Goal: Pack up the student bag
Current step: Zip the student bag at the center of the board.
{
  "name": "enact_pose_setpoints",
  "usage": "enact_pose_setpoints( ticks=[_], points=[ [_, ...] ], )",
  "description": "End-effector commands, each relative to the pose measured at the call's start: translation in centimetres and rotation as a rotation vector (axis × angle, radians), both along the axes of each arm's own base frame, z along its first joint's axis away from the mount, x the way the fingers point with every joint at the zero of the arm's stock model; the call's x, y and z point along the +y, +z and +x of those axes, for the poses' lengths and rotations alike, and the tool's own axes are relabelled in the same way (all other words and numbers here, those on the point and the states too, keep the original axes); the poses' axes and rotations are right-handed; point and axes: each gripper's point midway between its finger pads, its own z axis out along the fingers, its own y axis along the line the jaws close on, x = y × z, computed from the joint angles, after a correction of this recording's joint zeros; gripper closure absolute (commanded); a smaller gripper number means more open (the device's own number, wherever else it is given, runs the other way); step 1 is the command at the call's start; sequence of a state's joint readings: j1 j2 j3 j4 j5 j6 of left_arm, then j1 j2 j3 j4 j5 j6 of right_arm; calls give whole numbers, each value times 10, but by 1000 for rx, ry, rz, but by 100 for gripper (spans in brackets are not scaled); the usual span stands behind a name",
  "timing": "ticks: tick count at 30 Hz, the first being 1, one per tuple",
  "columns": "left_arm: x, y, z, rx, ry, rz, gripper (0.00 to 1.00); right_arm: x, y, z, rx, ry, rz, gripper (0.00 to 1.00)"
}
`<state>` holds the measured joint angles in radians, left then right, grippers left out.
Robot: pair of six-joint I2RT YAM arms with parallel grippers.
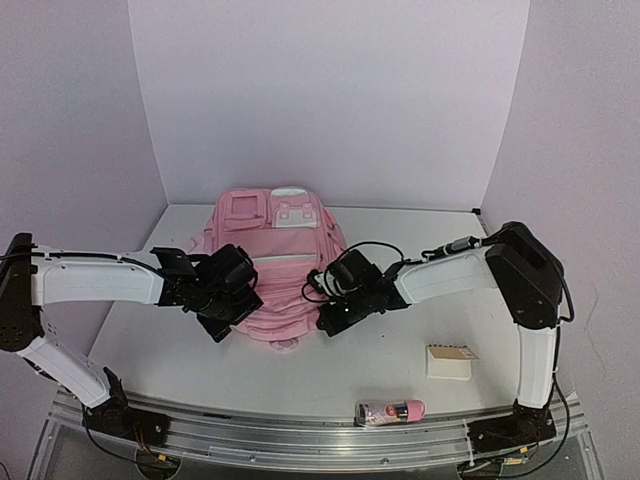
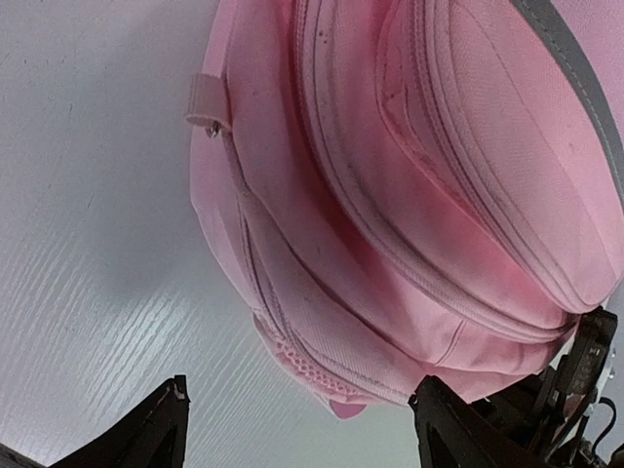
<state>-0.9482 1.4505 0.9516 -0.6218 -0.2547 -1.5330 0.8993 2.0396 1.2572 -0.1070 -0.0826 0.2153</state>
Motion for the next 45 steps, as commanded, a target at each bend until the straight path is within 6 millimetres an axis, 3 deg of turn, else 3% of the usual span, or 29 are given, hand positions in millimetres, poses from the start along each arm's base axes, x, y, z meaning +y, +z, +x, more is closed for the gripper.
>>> enact_pose_setpoints(
  ticks=[1,6,9,12,15,16,20,25,31,37,45],
  points=[
    [-3,1,24,-80,127,-26,22,8,20,-3,-6,15,56,100],
    [-4,-6,37,-90,151,10,28,8,19,-2,-5,13,52,100],
    [5,-18,35,-64,212,24,39,9,20,-2,-6,15,56,100],
    [4,-24,39,-75,228,12,58,9,20,-2,-5,14,58,100],
    [3,-30,43,-65,233,25,96,7,20,-3,-7,12,53,100],
    [2,-31,44,-65,225,35,99,5,21,-2,-15,8,47,100],
    [9,-22,45,-61,211,111,100,-12,23,3,-65,-16,-25,100],
    [24,-9,37,-69,188,154,100,-47,24,14,-108,-79,-151,100],
    [31,6,32,-96,143,148,100,-88,29,40,-151,-154,-263,100],
    [20,22,33,-131,52,109,100,-108,36,70,-161,-191,-292,100],
    [27,26,27,-144,-9,116,100,-124,34,113,-169,-202,-303,100]
  ],
)
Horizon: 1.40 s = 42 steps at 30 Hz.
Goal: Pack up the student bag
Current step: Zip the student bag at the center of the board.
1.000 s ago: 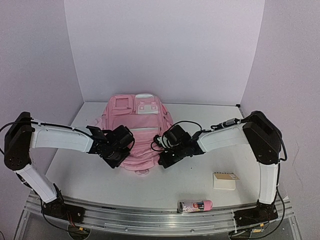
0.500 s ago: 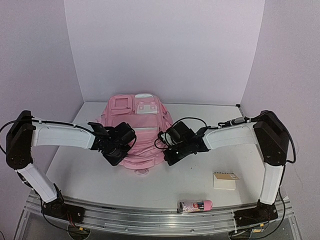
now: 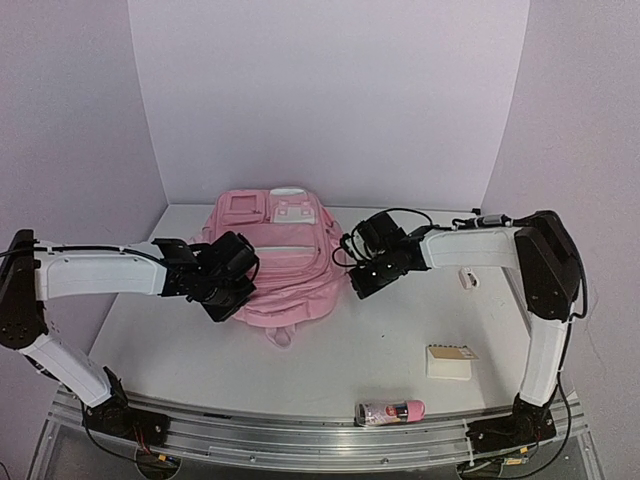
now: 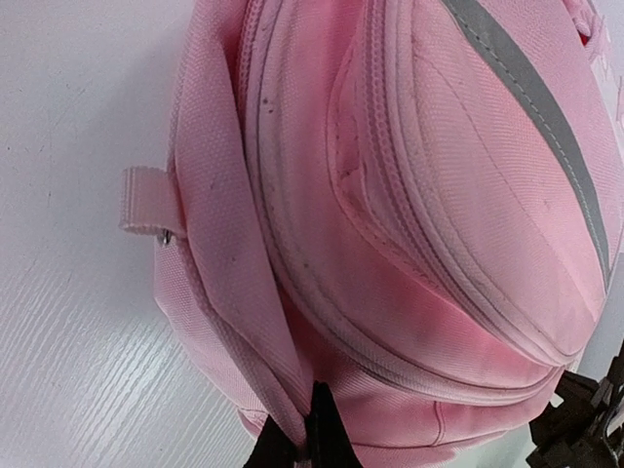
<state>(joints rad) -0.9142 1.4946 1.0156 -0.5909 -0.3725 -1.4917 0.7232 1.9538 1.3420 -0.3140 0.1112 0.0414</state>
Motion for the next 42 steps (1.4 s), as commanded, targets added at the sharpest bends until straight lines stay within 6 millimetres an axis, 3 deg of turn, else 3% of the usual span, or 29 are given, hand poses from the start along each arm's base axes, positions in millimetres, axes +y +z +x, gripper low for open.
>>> enact_pose_setpoints(
  ticks=[1,15,20,25,28,30,34,39,40,42],
  points=[
    [22,9,-9,-27,-79,67,100,-36,-6,36,-6,-53,-101,100],
    [-2,1,-16,-31,-346,-5,100,-26,-19,118,-39,-100,-83,100],
    [-5,-5,-19,-2,-384,6,100,-35,-25,155,-45,-183,-34,100],
    [-2,-13,-22,21,-388,20,100,-38,-25,178,-55,-213,5,100],
    [2,-19,-23,35,-374,27,100,-33,-16,171,-29,-190,57,100],
    [4,-20,-22,30,-360,30,100,-37,-11,157,-25,-138,39,94],
    [5,-16,-17,-1,-342,25,100,-52,3,124,-36,-39,-14,59],
    [9,-16,-15,-10,-343,45,100,-65,27,81,-69,94,-19,33],
    [9,-16,-15,-10,-346,46,100,-64,36,74,-90,127,-3,24],
    [9,-17,-17,-11,-353,43,100,-60,49,66,-119,196,34,18]
  ],
)
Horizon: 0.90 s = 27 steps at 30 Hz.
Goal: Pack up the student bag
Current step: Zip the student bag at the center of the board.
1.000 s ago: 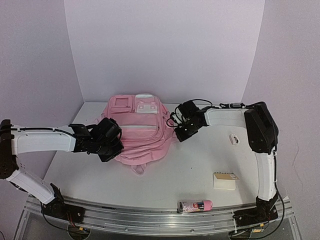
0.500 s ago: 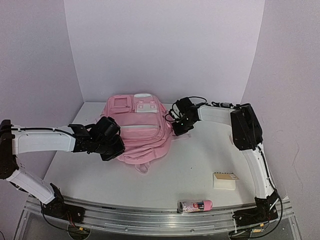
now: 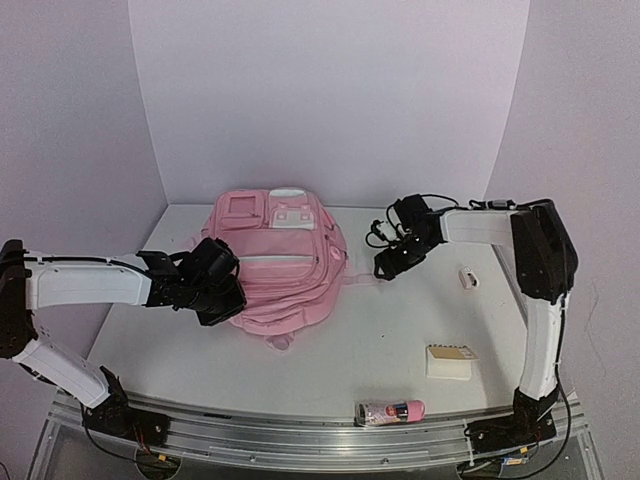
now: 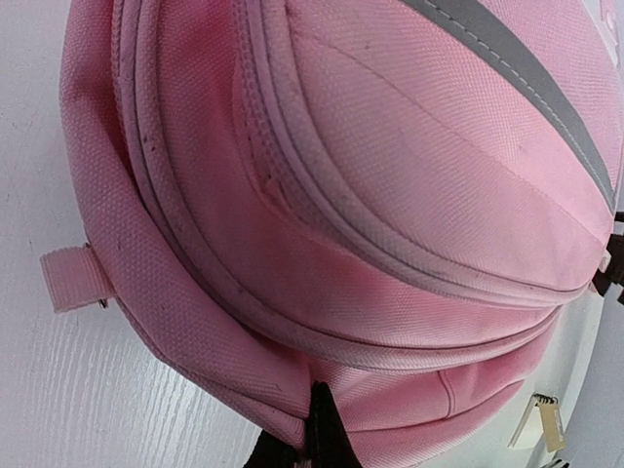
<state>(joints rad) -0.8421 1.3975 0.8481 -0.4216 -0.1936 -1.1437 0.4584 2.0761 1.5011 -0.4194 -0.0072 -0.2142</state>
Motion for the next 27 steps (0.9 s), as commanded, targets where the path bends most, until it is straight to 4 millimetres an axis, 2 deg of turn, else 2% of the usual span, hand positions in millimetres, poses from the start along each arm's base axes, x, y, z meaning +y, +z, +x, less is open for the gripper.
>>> enact_pose_setpoints(
  ticks=[1,5,9,11,14,19,27],
  points=[
    [4,-2,-9,1,-57,21,100,26,69,-14,-154,217,124,17],
    [2,-3,-15,2,-81,-10,100,47,91,-18,-167,351,255,15],
    [4,-5,-18,9,-84,-9,100,70,102,-10,-189,482,357,15],
    [5,-5,-19,17,-87,0,100,83,104,-16,-210,601,406,16],
    [6,-4,-20,29,-84,6,100,94,111,-15,-227,669,454,17],
    [7,-4,-22,30,-87,6,100,106,110,-2,-261,726,476,20],
    [8,-4,-23,37,-89,11,100,121,94,29,-290,748,477,29]
  ],
)
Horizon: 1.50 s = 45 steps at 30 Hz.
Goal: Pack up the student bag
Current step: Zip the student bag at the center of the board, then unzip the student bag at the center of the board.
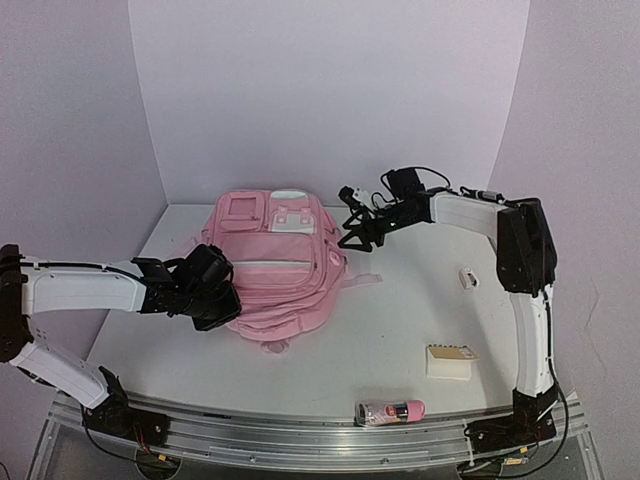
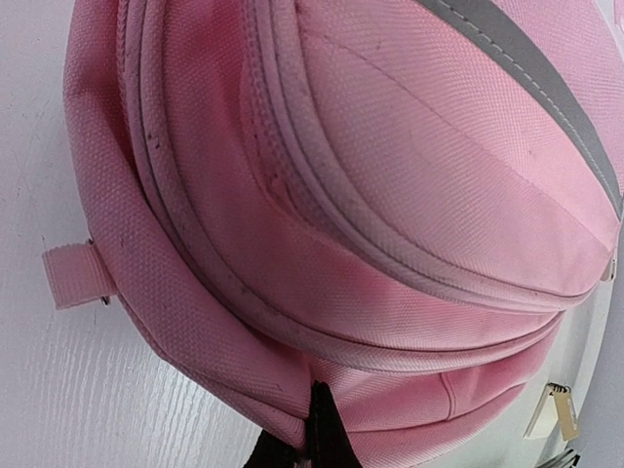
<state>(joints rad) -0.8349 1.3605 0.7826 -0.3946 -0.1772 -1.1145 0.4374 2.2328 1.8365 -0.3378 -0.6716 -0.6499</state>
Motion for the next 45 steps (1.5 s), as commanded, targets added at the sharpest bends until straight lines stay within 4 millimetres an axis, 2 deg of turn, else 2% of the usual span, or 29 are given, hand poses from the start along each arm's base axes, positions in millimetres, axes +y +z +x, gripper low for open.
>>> enact_pose_setpoints(
  ticks=[1,9,17,23,32,39,45],
  points=[
    [-1,6,-14,34,-63,5,100,11,0,10,-39,54,33,31],
    [-1,5,-15,51,-61,7,100,17,-16,13,-38,94,45,39],
    [0,3,-17,56,-58,3,100,24,-17,19,-29,115,79,45],
    [0,7,-16,41,-58,0,100,29,-23,19,-25,123,77,46],
    [1,6,-14,42,-71,24,100,37,-43,17,-14,146,57,49],
    [19,6,-9,42,-45,110,100,46,-46,-3,35,198,67,49],
    [49,3,4,52,6,174,100,48,-36,-32,105,241,91,48]
  ],
)
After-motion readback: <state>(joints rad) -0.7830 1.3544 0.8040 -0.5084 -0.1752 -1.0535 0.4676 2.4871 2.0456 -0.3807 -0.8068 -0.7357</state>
